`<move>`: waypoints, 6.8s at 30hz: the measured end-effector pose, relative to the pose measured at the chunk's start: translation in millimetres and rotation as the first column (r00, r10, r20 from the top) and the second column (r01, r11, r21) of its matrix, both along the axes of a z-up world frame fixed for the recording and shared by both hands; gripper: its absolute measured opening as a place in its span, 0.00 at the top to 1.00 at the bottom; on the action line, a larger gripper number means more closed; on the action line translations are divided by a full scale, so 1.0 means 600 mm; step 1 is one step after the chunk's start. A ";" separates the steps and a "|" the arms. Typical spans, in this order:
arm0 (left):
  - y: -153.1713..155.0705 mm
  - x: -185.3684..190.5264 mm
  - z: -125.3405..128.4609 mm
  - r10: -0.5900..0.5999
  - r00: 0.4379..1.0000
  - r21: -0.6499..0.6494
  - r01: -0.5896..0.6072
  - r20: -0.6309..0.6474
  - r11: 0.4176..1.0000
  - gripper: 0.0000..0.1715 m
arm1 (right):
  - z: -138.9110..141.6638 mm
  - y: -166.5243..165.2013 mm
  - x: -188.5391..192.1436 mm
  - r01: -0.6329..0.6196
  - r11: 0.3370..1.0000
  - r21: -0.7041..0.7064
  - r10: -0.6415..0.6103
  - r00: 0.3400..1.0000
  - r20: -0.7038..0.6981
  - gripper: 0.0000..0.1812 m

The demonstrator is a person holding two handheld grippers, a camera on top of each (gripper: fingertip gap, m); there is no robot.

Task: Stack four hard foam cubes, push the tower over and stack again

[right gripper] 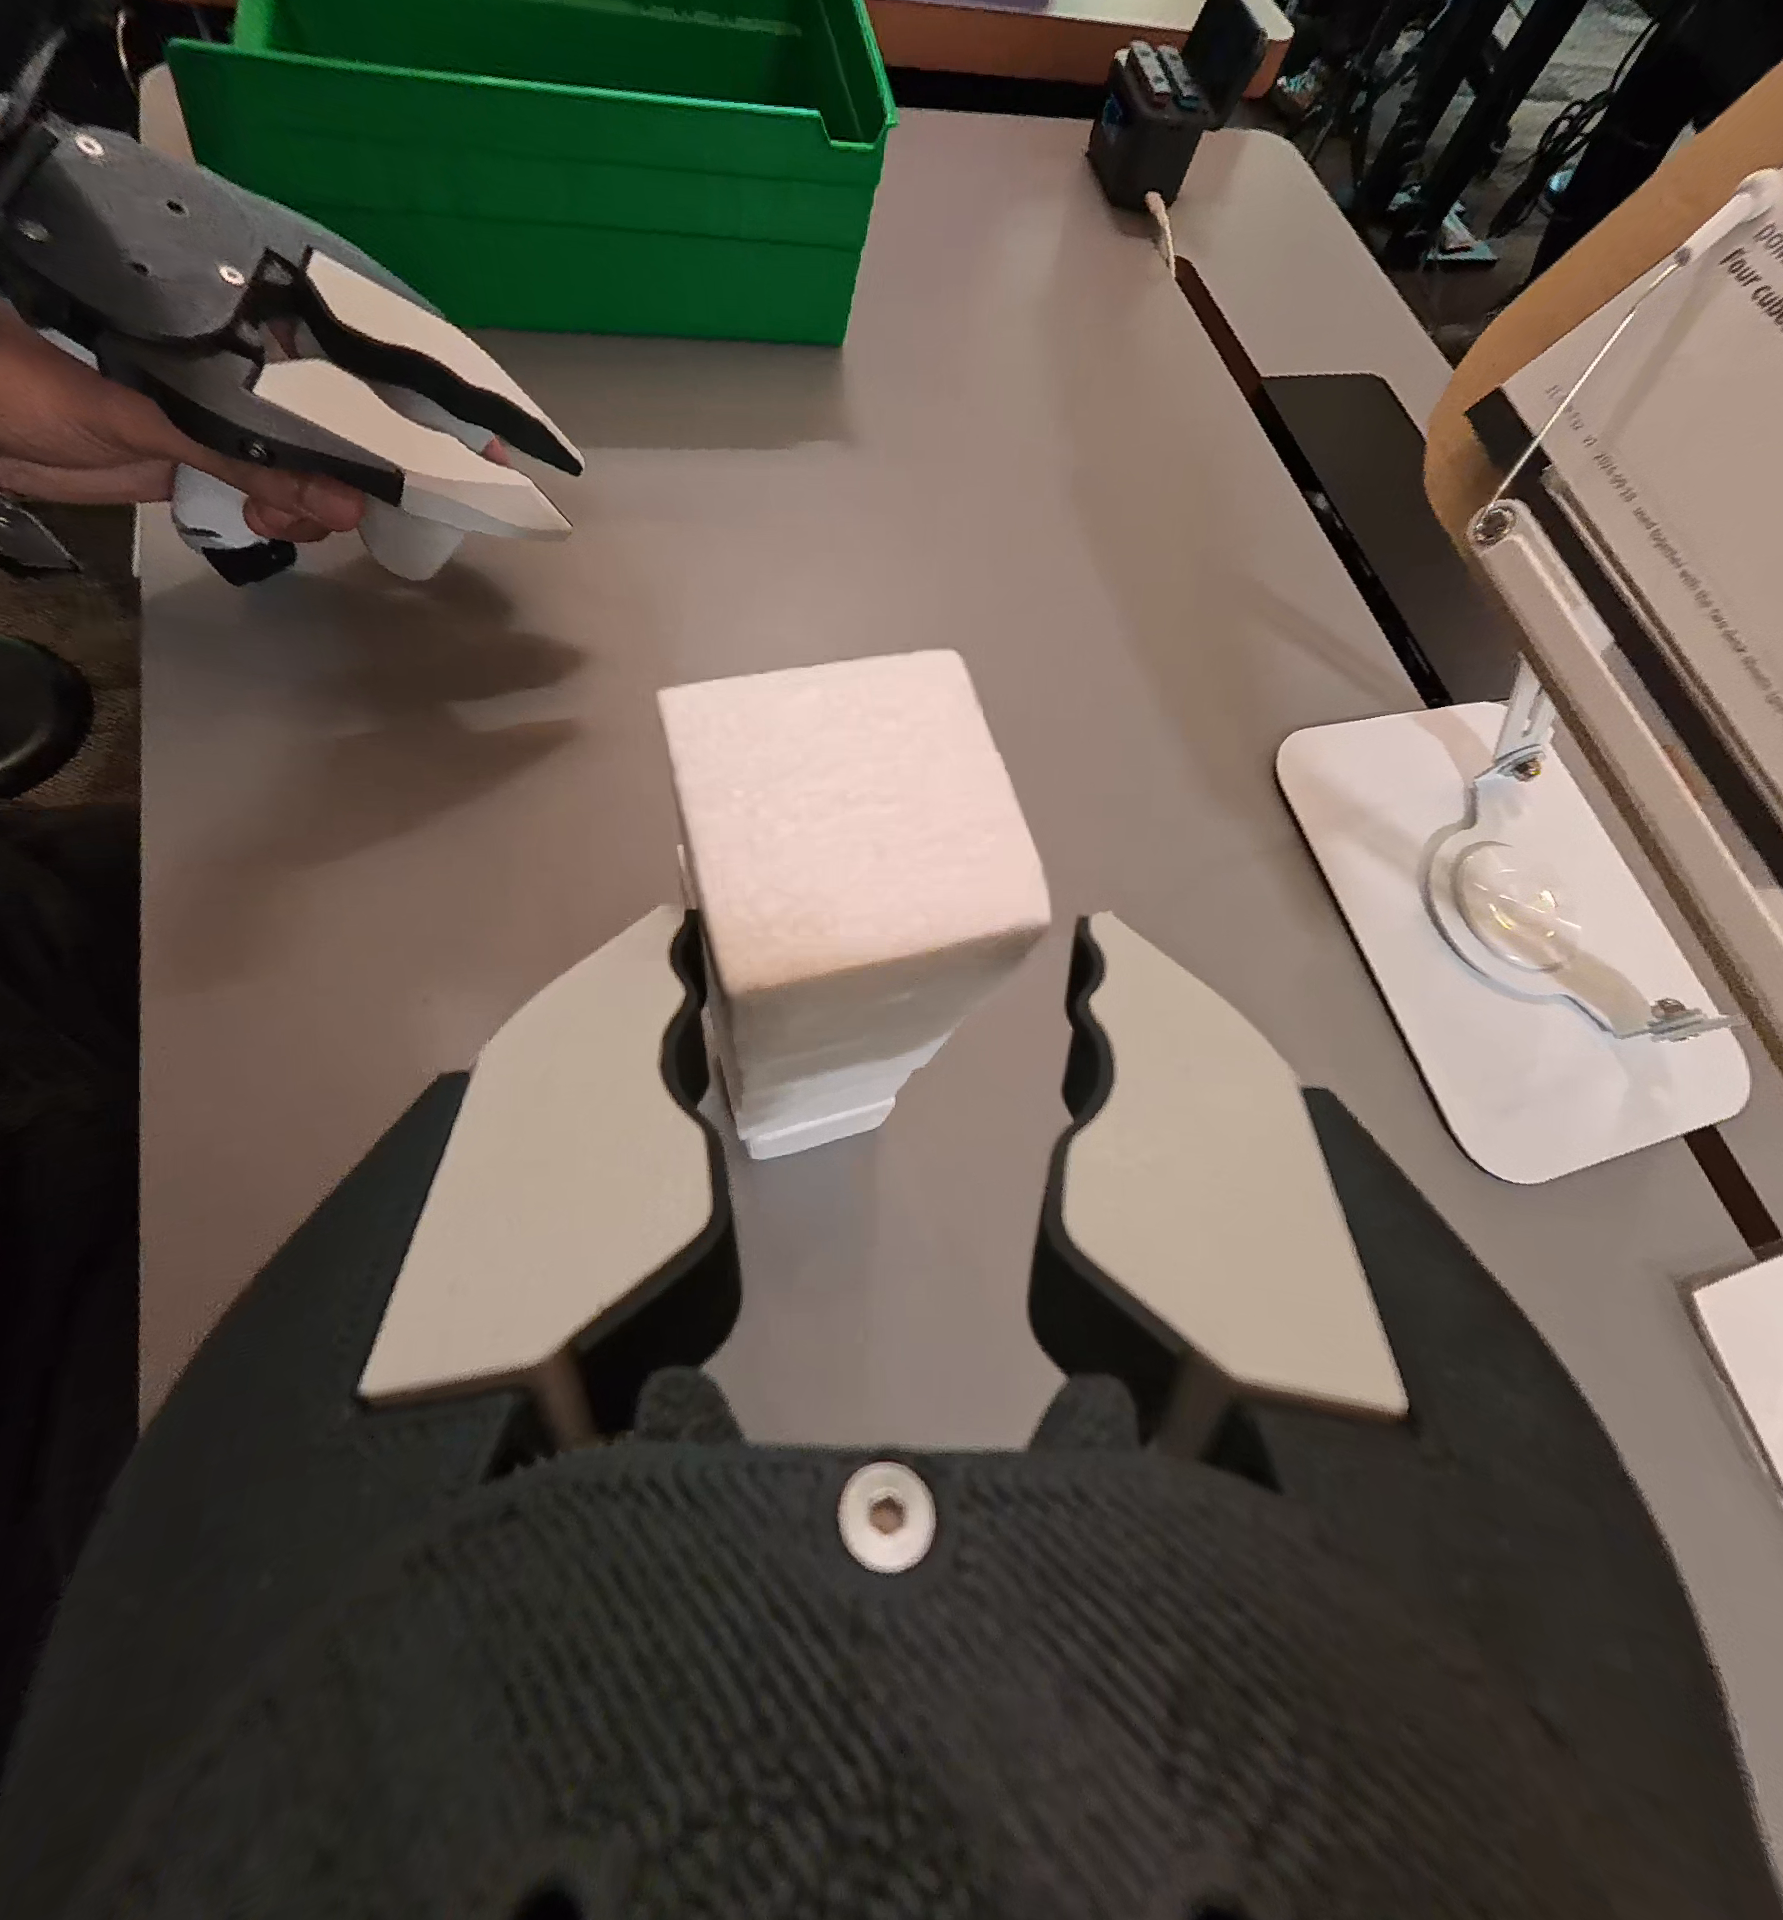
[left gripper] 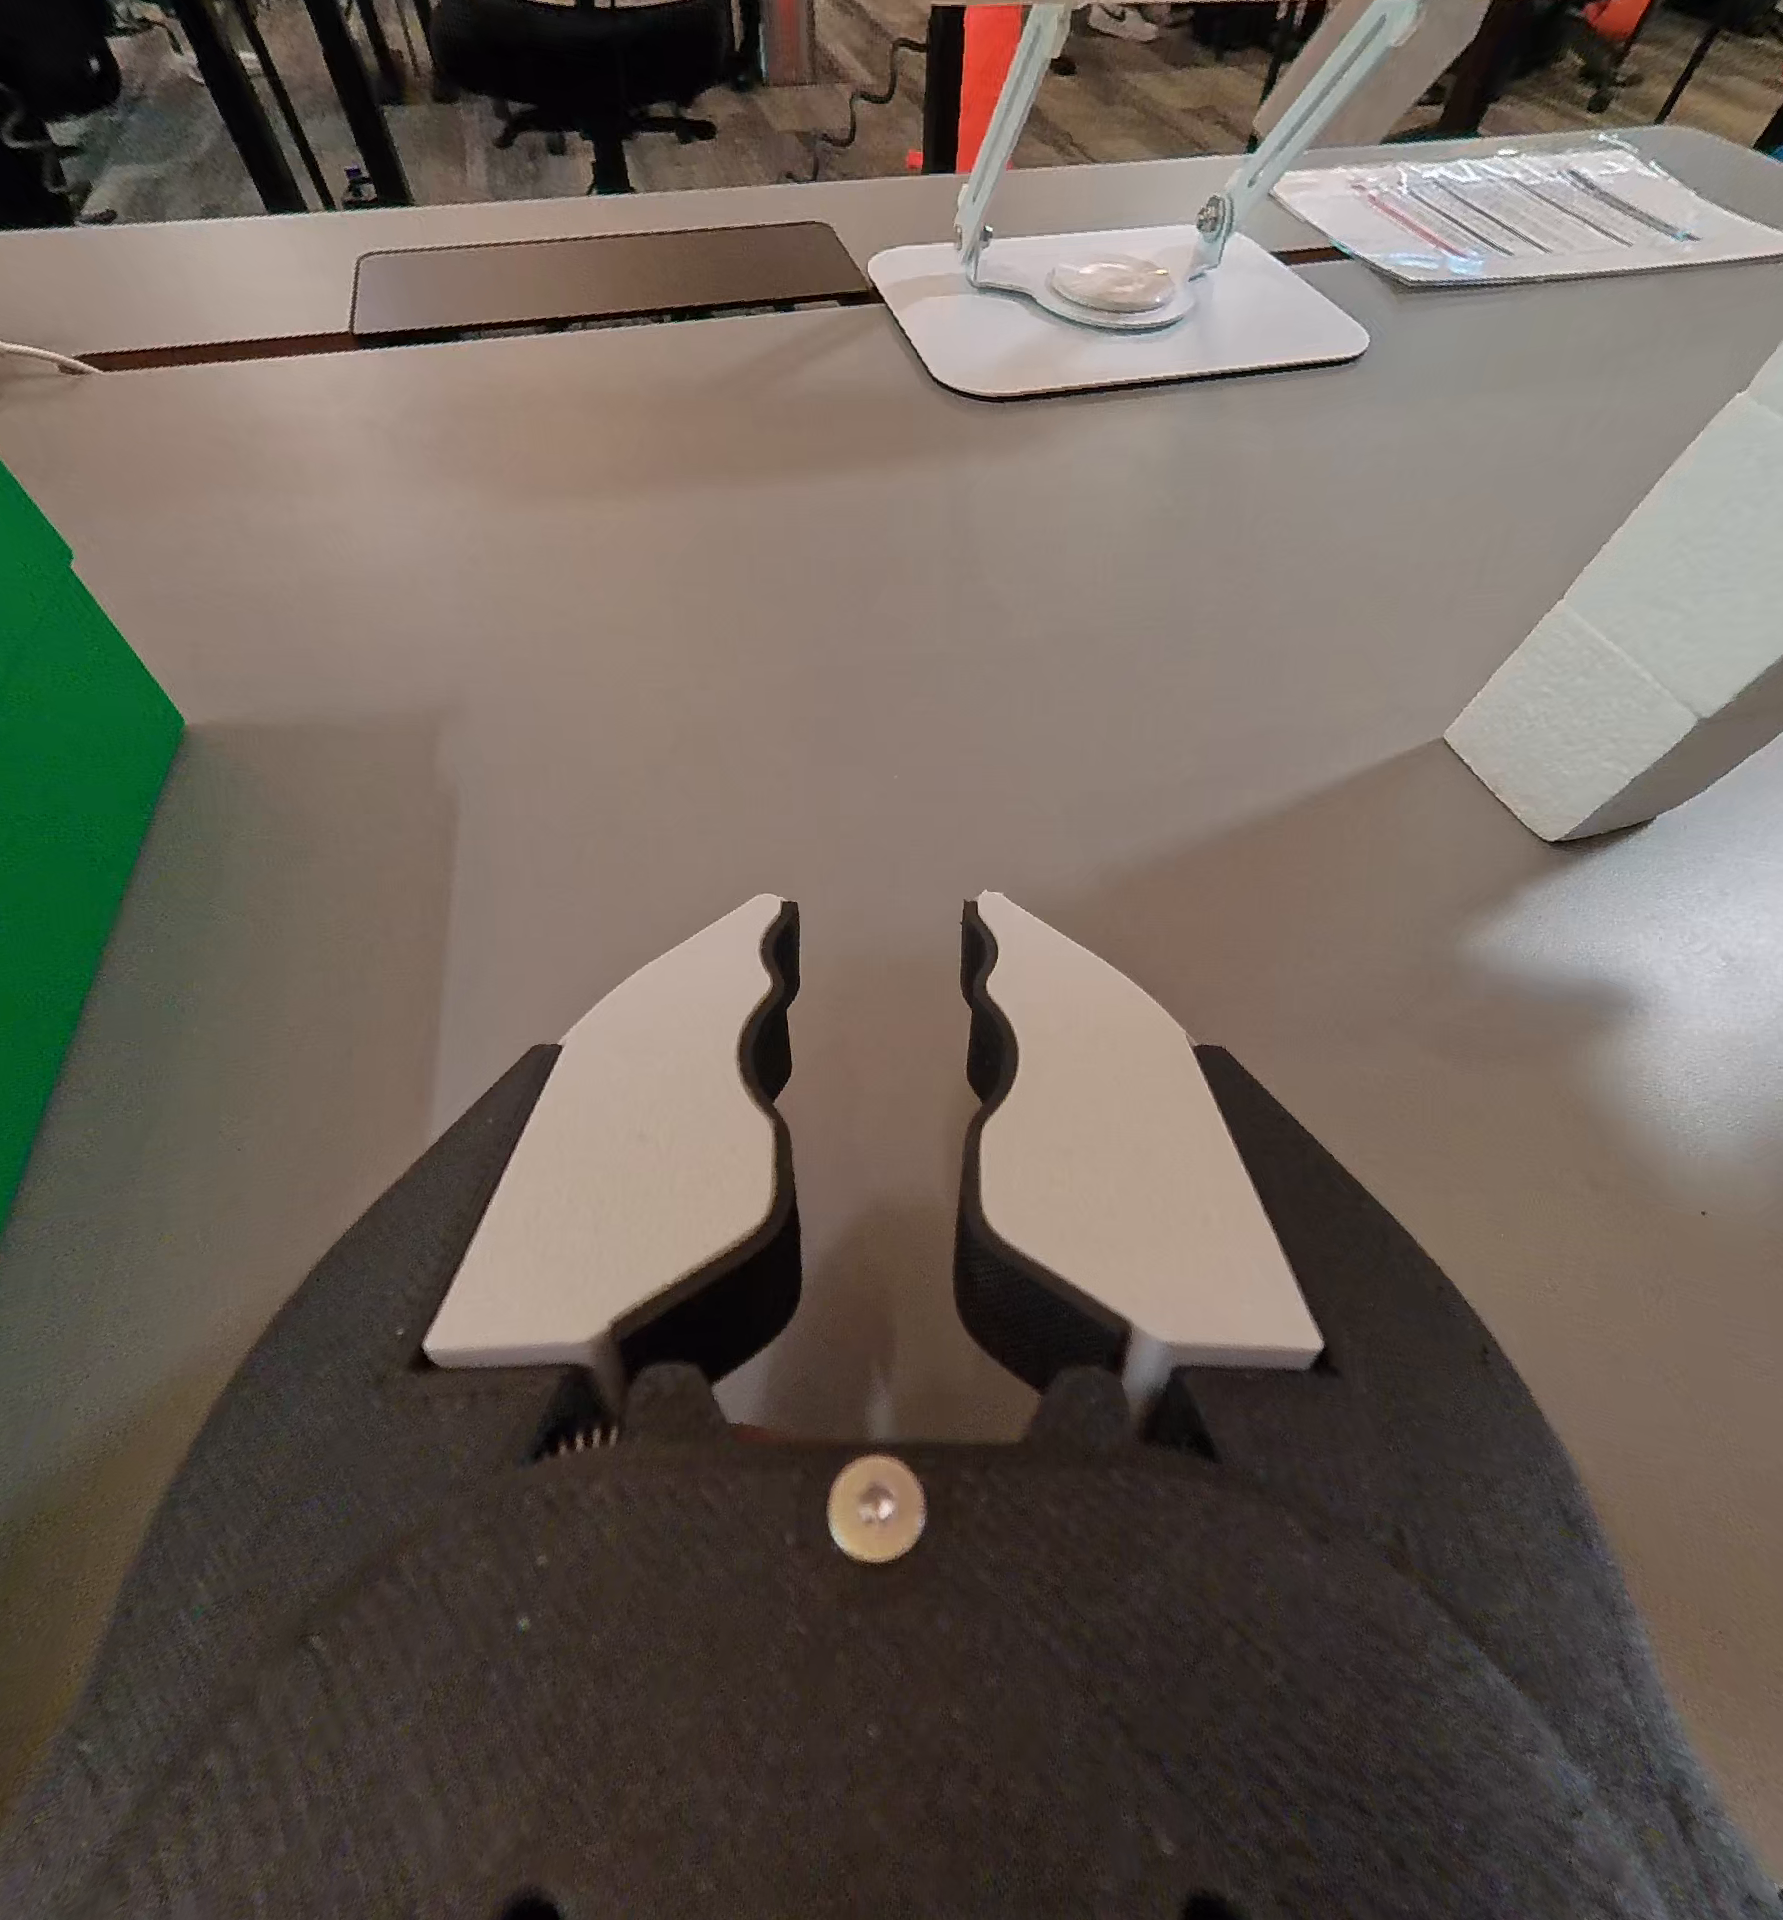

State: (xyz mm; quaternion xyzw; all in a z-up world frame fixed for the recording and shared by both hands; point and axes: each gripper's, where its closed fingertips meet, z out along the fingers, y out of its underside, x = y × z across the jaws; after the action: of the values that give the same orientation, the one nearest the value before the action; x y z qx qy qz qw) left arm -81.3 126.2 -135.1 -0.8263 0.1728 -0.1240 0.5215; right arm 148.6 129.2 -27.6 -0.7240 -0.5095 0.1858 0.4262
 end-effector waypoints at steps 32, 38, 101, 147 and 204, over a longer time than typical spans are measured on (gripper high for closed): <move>0.022 0.051 0.005 -0.072 0.997 0.007 0.072 0.009 0.997 0.82 | 0.153 0.022 0.112 0.357 0.911 0.205 -0.261 0.886 -0.384 0.54; 0.038 0.099 0.008 -0.135 0.991 0.018 0.135 0.010 0.991 0.81 | 0.167 0.007 0.177 0.472 0.855 0.215 -0.352 0.832 -0.429 0.60; 0.022 0.081 0.043 -0.106 0.950 0.000 0.111 0.294 0.994 1.00 | 0.138 0.044 0.170 0.633 0.760 -0.145 -0.591 0.581 -0.560 1.00; 0.028 0.146 0.032 -0.230 0.942 0.015 0.234 0.245 0.972 0.99 | 0.099 0.006 0.217 0.702 0.711 -0.040 -0.691 0.687 -0.223 0.95; 0.018 0.137 0.036 -0.246 0.940 0.036 0.245 0.237 0.969 1.00 | -0.251 -0.038 0.227 0.900 0.343 -0.268 -0.778 0.432 0.456 1.00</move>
State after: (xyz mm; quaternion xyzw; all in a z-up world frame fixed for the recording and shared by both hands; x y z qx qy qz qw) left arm 0.6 137.0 -113.2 -0.7756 0.2107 -0.2862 0.5216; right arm 284.6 106.2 -178.1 -0.9781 -0.0451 -0.0355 0.2001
